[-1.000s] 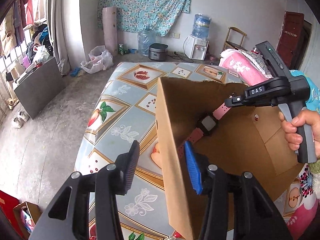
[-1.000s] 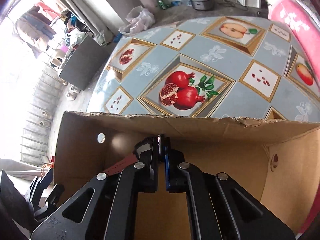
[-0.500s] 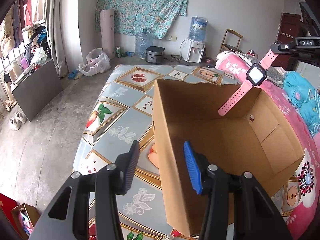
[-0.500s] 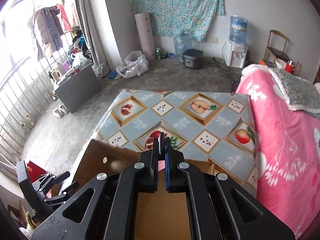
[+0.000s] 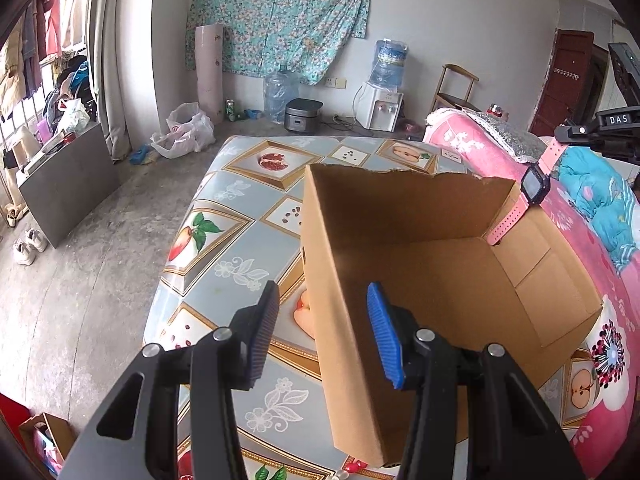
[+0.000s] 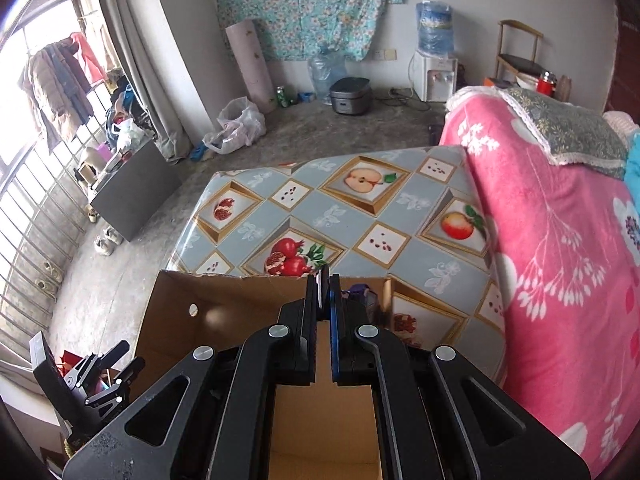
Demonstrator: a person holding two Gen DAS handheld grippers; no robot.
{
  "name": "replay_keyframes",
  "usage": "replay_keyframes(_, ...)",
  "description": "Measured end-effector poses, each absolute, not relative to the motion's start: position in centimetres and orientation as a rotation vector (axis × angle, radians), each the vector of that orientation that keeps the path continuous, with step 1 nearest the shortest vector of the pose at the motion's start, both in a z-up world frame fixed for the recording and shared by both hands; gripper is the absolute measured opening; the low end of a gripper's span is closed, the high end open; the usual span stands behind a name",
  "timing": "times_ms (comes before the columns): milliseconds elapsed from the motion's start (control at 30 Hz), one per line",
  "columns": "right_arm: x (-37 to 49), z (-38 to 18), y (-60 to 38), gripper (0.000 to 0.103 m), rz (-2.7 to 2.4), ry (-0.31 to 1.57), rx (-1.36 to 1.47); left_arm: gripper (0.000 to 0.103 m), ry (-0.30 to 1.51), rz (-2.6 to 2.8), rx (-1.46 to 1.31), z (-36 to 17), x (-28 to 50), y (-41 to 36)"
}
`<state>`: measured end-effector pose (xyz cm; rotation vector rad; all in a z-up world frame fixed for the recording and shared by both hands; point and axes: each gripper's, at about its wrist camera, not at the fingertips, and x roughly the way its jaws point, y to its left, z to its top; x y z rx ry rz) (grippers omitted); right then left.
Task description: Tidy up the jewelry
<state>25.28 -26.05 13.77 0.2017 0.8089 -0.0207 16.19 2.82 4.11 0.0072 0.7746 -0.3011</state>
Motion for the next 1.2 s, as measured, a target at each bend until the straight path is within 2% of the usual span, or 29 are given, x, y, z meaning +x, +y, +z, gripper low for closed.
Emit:
replay_keyframes(167, 28.0, 11.5, -20.2, 0.010, 0.205, 0.890, 0.254, 0.045, 0.784, -0.285, -0.011, 4.0, 15.8, 3.7)
replay_keyframes(200, 28.4, 11.2, -18.9, 0.027, 0.248, 0.910, 0.251, 0.045, 0.787, -0.287, -0.016, 4.0, 15.7, 3.8)
replay_keyframes(233, 28.7, 10.9, -17.7, 0.050, 0.289, 0.919, 0.252, 0.045, 0.788, -0.287, -0.015, 4.0, 15.7, 3.8)
replay_keyframes(267, 28.9, 10.7, -16.7, 0.057, 0.318, 0.915, 0.245, 0.045, 0.788, -0.282, -0.005, 4.0, 15.6, 3.6)
replay_keyframes(433, 28.3, 11.9, -16.9, 0.057, 0.321, 0.866, 0.189, 0.045, 0.773, -0.284, 0.019, 4.6, 15.1, 3.3)
replay_keyframes(567, 28.0, 11.4, -19.4, 0.057, 0.274, 0.898, 0.195, 0.045, 0.751, -0.288, 0.030, 5.1, 14.8, 3.0)
replay_keyframes(667, 29.0, 9.0, -18.2, 0.057, 0.322, 1.042, 0.068, 0.045, 0.736, -0.286, 0.047, 5.3, 14.6, 2.7)
replay_keyframes(800, 31.0, 3.8, -13.7, 0.056, 0.437, 1.211, -0.243, 0.045, 0.741, -0.268, 0.073, 5.2, 14.5, 2.4)
replay_keyframes(1033, 33.2, -2.7, -8.7, 0.056, 0.583, 1.272, -0.650, 0.045, 0.744, -0.230, 0.080, 5.1, 14.1, 2.5)
replay_keyframes(1133, 33.3, -4.3, -8.5, 0.050, 0.580, 1.296, -0.683, 0.045, 0.747, -0.225, 0.083, 5.1, 14.1, 2.6)
replay_keyframes(1200, 33.6, -4.4, -9.2, 0.050, 0.560, 1.303, -0.653, 0.045, 0.749, -0.226, 0.084, 5.0, 14.0, 2.8)
